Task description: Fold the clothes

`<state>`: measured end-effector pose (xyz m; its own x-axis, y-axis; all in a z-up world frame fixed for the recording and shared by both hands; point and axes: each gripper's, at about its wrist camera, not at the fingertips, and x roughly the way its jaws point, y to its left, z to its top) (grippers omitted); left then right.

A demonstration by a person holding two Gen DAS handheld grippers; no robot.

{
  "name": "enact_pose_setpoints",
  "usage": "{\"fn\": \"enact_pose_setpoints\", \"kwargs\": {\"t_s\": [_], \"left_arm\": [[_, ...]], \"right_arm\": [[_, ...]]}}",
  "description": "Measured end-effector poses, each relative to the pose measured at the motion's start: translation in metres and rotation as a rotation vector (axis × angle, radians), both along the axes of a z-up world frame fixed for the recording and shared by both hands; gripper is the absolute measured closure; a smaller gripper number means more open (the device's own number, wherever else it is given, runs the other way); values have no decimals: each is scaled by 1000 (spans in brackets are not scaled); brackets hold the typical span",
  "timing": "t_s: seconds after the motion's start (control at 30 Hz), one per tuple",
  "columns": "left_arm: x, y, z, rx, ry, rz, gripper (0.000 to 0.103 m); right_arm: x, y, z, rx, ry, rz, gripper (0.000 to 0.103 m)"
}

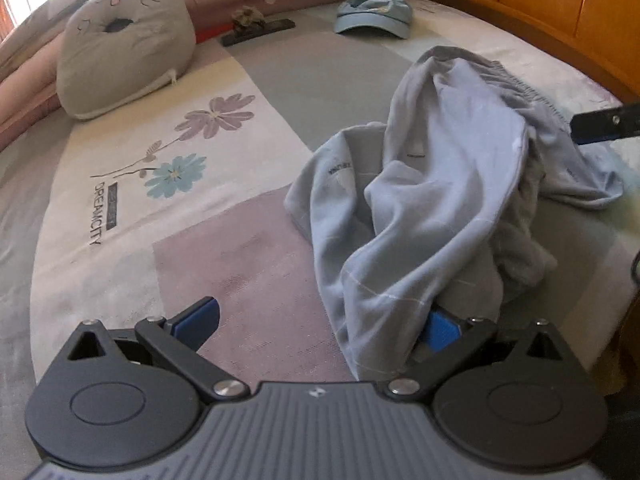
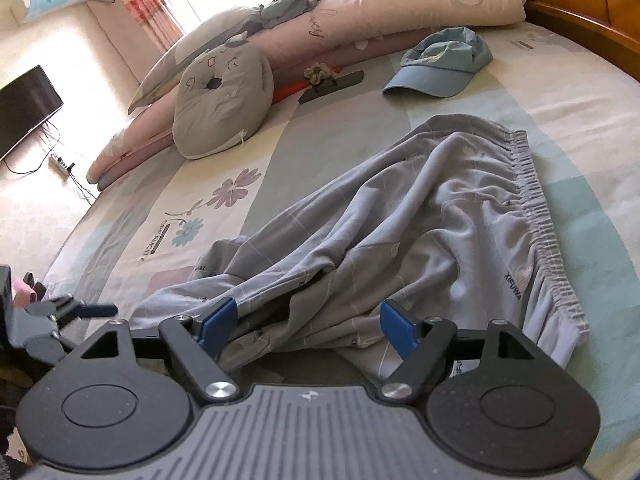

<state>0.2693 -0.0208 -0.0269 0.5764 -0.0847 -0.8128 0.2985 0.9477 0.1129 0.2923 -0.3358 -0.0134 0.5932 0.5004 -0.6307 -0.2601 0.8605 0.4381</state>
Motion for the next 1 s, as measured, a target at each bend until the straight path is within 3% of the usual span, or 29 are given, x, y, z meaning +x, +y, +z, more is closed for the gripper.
{"fn": "enact_pose_setpoints", "kwargs": {"t_s": [0.2, 0.27, 0.37, 0.47, 0.6, 0.67, 0.73, 1.0], "left_arm": [[10, 14, 21, 4, -150, 145, 1], [13, 16, 18, -11, -139, 158, 1], [12, 3, 1, -11, -54, 54, 1], [11, -9, -5, 60, -110, 34, 1], [24, 4, -1, -52, -130, 185, 1], [30, 4, -8, -81, -63, 162, 1], [31, 2, -11, -44, -83, 135, 1], [43, 29, 13, 94, -287, 313, 1]], "right_arm": [[2, 6, 3, -2, -8, 11, 20], [2, 10, 4, 1, -10, 19, 20], [3, 17, 3, 4, -8, 35, 20], [3, 24, 3, -9, -8, 39, 20], [4, 29, 3, -8, -6, 39, 19], [4, 31, 4, -7, -5, 40, 19], [4, 35, 4, -9, -5, 41, 19], [5, 43, 9, -15, -19, 24, 19]]}}
